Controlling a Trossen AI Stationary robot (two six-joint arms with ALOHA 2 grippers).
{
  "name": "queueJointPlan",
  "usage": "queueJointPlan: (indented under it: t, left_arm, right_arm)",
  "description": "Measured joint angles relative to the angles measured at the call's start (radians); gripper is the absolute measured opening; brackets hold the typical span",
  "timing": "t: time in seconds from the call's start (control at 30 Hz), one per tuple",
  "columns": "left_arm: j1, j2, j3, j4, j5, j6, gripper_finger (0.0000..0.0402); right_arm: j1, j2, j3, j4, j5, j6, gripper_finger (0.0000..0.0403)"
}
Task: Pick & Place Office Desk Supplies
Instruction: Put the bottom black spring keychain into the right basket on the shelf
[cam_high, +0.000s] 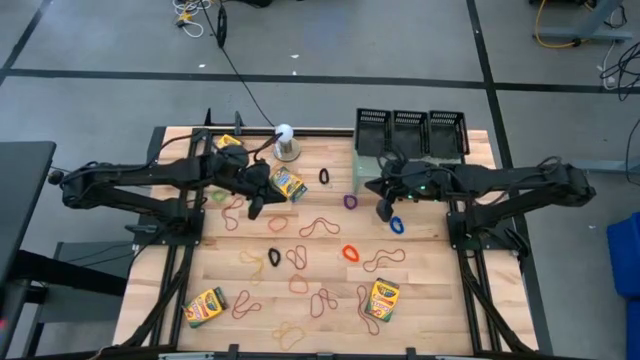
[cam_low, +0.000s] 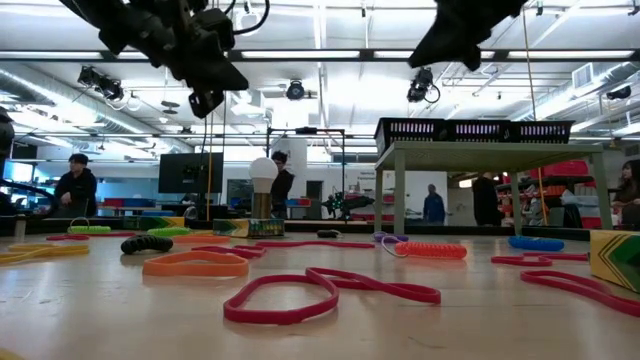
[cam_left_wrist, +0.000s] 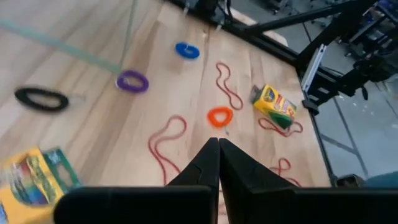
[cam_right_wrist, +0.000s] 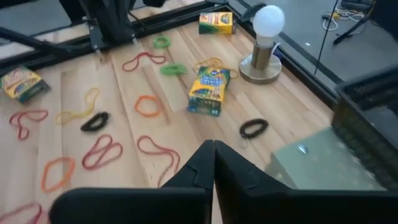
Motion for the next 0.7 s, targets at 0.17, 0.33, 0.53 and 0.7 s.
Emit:
queueJointPlan:
  t: [0.17, 0.33, 0.53, 0.7]
  left_arm:
    - [-0.056, -0.025, 0.0, -0.099, -0.062, -0.02, 0.0011]
    - [-0.146, -0.036, 0.0, -0.201, -0.16, -0.062, 0.0029]
    - [-0.263, -0.036, 0.0, -0.32, -0.24, -0.212, 0.0057]
    - [-0.355, -0.035, 0.0, -0.43, -0.312, -0.343, 0.0082]
  right_arm:
    - [-0.002, -0.053, 0.0, -0.08, 0.004, -0.018, 0.0008]
    - [-0.017, -0.058, 0.0, -0.123, 0.005, -0.041, 0.001]
    - [-0.022, -0.058, 0.0, -0.12, 0.005, -0.052, 0.0007]
    - [-0.029, -0.058, 0.0, -0.12, 0.005, -0.093, 0.0012]
